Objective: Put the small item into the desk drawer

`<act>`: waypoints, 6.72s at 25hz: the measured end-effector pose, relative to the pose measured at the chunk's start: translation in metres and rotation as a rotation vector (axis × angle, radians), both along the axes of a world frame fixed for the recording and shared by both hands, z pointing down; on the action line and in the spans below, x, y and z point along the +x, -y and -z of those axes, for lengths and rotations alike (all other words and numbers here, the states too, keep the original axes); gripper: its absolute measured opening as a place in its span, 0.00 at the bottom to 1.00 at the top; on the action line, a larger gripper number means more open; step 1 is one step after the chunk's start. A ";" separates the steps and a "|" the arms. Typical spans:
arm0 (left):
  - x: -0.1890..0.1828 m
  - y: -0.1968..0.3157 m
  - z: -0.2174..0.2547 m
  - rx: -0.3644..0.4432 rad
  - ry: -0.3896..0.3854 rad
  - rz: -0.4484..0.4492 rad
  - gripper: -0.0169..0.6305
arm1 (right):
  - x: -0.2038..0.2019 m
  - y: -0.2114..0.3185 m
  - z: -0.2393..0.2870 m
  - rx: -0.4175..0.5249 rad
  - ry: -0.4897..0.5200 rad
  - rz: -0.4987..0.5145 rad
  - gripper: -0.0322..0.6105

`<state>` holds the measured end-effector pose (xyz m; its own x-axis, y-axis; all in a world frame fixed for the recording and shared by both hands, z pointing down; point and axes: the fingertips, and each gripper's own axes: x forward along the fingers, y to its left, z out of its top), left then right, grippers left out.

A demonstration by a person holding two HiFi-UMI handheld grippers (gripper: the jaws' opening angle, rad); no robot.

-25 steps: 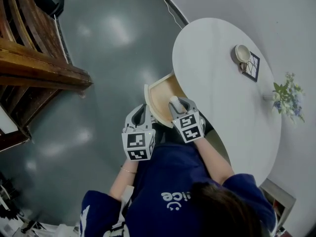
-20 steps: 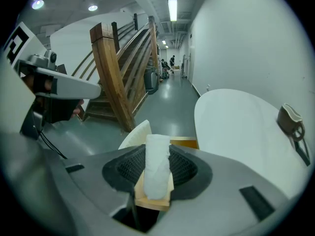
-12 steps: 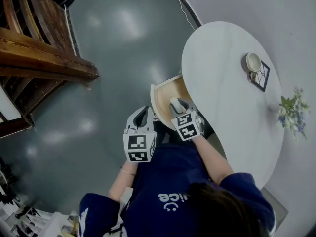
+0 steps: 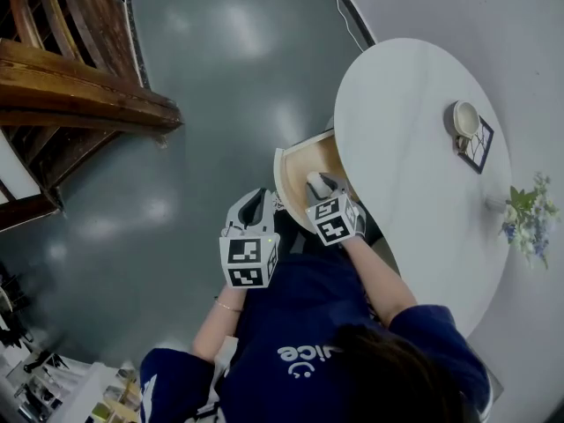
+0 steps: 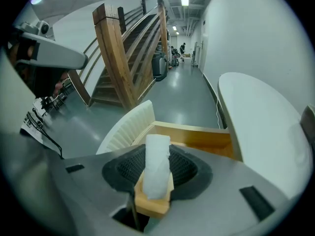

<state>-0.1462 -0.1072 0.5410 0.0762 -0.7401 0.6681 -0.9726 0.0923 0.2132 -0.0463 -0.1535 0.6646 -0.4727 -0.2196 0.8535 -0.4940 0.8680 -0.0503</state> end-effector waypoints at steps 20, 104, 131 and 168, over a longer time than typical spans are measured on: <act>-0.032 -0.025 -0.012 -0.069 0.022 0.194 0.03 | -0.009 0.007 -0.055 -0.042 -0.098 0.089 0.28; -0.030 -0.059 0.004 -0.010 0.030 0.313 0.03 | -0.013 -0.015 -0.034 -0.102 -0.115 0.111 0.46; 0.019 0.012 0.068 0.203 0.010 0.039 0.03 | 0.015 0.015 0.165 0.135 0.322 -0.210 0.46; 0.051 0.046 0.121 0.341 0.043 -0.132 0.03 | 0.051 0.038 0.252 0.377 0.470 -0.370 0.06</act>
